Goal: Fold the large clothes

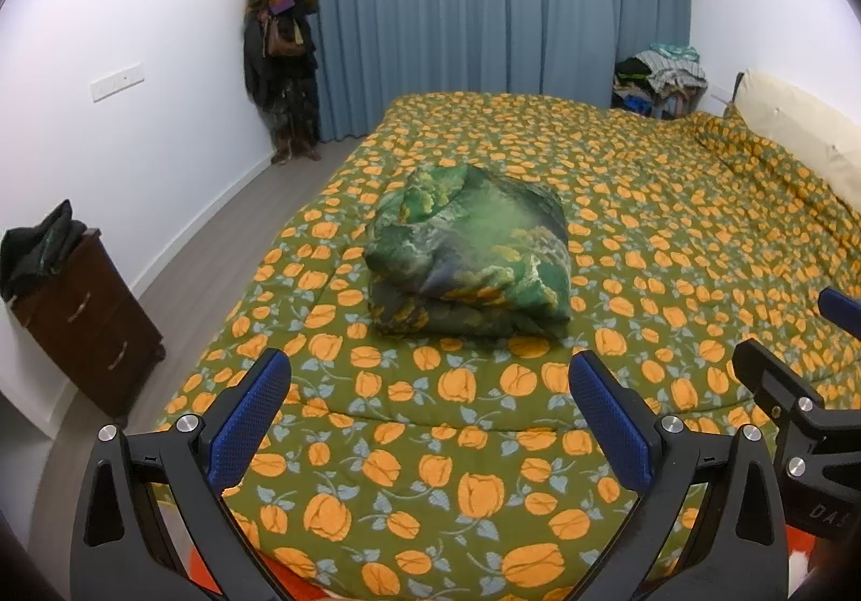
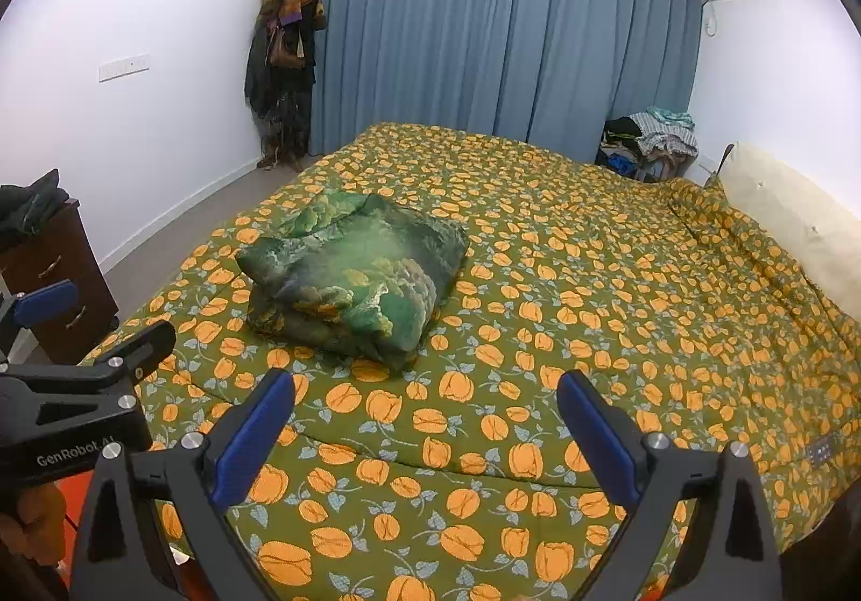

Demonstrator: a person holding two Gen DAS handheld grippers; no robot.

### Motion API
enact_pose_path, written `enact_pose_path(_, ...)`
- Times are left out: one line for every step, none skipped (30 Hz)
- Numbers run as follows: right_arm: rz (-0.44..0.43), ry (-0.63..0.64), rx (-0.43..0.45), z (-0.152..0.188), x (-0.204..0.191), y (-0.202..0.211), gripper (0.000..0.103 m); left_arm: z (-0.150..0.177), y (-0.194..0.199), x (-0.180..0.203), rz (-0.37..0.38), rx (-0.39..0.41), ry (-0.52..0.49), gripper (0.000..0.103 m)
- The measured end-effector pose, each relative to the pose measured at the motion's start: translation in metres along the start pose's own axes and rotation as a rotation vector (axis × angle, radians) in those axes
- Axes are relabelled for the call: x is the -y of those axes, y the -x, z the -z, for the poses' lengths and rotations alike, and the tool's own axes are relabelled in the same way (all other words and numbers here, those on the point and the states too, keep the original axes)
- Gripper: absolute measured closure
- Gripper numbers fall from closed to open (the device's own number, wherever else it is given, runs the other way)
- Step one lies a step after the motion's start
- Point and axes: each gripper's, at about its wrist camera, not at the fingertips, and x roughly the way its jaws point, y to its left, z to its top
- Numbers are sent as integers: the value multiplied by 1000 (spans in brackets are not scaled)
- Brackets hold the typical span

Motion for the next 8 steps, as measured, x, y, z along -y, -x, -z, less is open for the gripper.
enact_pose_path(1,-1,-2,0,0,0,4,1,0,-1,8,1,5,0)
enact_pose_path(2,0,-3,1,1,-1,4,2,0,-1,6,-1,14,0)
enact_pose_path(3,0,-3,1,1,-1,4,3,0,-2,-5,-13,30,0)
enact_pose_path(5,-1,-2,1,1,-1,4,3,-1,-3,-1,-19,38,0)
enact_pose_path(6,-3,0,0,2,0,4,3,-1,-4,15,-26,42,0)
enact_pose_path(7,-4,1,0,2,0,4,4,-1,-3,17,-30,40,0)
enact_pose_path(8,-5,2,0,3,0,4,4,0,-2,14,-25,30,0)
enact_pose_path(8,-6,3,0,3,0,4,4,1,-1,6,-17,18,0)
